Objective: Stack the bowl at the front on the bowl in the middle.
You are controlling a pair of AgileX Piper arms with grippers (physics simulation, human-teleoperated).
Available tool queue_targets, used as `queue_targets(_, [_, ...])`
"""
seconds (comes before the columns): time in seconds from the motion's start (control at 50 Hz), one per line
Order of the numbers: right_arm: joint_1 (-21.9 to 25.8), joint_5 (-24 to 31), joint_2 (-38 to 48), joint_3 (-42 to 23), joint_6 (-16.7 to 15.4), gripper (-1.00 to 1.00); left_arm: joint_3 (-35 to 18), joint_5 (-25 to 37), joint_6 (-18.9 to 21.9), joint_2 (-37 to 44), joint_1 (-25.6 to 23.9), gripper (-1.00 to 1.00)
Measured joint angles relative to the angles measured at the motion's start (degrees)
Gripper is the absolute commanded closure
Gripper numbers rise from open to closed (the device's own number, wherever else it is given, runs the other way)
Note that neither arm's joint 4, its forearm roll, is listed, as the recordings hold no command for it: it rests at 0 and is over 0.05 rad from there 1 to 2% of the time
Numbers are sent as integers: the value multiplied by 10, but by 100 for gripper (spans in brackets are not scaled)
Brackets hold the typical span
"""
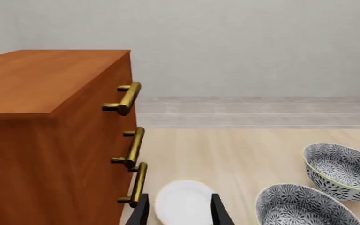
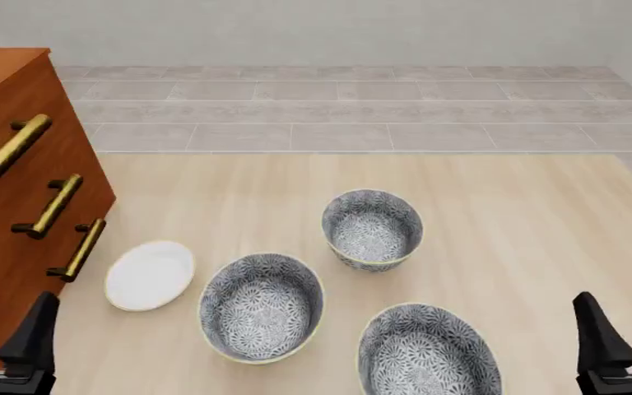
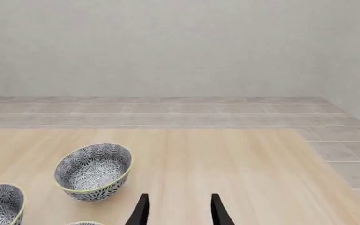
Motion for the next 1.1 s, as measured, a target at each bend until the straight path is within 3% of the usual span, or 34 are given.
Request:
queue_targets(0.66, [17, -4, 25, -9, -2, -100, -1, -2, -8, 10, 2, -100])
queue_targets(1.1, [45, -51, 163, -66, -18, -100, -2, -2, -8, 10, 2, -100])
